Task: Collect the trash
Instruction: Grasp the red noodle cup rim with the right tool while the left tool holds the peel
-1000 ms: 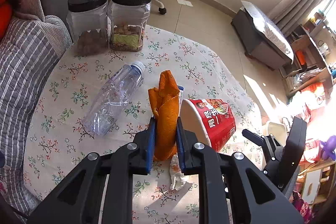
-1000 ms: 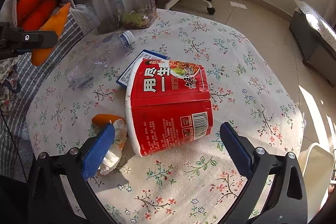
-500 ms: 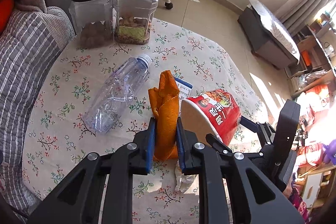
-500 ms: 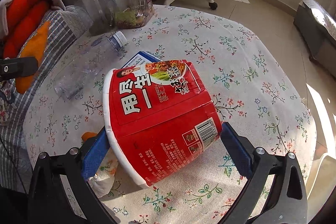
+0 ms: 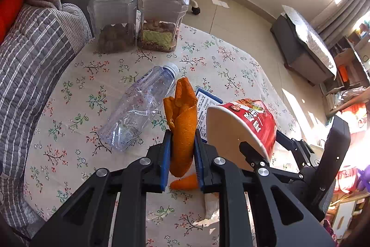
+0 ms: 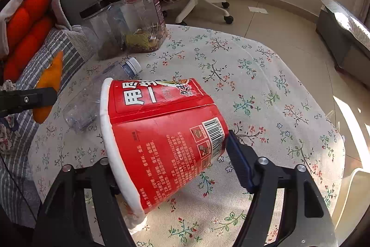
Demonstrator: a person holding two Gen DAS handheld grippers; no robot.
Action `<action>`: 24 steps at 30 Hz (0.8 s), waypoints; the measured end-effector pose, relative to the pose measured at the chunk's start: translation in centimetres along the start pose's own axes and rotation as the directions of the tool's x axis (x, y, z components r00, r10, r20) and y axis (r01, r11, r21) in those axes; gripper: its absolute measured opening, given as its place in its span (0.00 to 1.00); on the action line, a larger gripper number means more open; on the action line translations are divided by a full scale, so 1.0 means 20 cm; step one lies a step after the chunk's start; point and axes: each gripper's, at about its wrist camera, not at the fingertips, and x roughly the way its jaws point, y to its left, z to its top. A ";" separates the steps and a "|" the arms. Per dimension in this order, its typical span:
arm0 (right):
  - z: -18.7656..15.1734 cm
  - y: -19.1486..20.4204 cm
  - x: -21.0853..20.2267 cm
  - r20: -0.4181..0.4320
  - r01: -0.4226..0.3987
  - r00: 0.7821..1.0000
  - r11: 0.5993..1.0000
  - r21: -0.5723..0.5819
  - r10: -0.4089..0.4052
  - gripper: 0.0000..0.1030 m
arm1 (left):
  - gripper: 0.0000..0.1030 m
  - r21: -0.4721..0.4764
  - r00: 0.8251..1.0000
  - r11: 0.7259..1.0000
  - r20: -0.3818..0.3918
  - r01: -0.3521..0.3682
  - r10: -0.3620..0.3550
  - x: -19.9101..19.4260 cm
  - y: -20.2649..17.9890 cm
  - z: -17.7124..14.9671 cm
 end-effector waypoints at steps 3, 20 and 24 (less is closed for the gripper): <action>0.02 -0.02 -0.03 0.012 -0.001 1.000 1.000 0.016 0.001 0.53 | 0.18 -0.003 1.000 1.000 0.022 -0.008 0.008 -0.01 0.00 0.00; -0.05 -0.09 0.12 -0.063 -0.035 0.997 0.989 0.141 0.044 0.90 | 0.19 -0.009 0.999 1.000 0.028 -0.016 0.016 -0.02 0.02 0.01; -0.07 -0.10 0.18 -0.109 -0.106 0.985 0.971 0.216 0.132 0.10 | 0.19 -0.008 0.999 1.000 0.025 -0.021 0.021 -0.02 0.02 0.01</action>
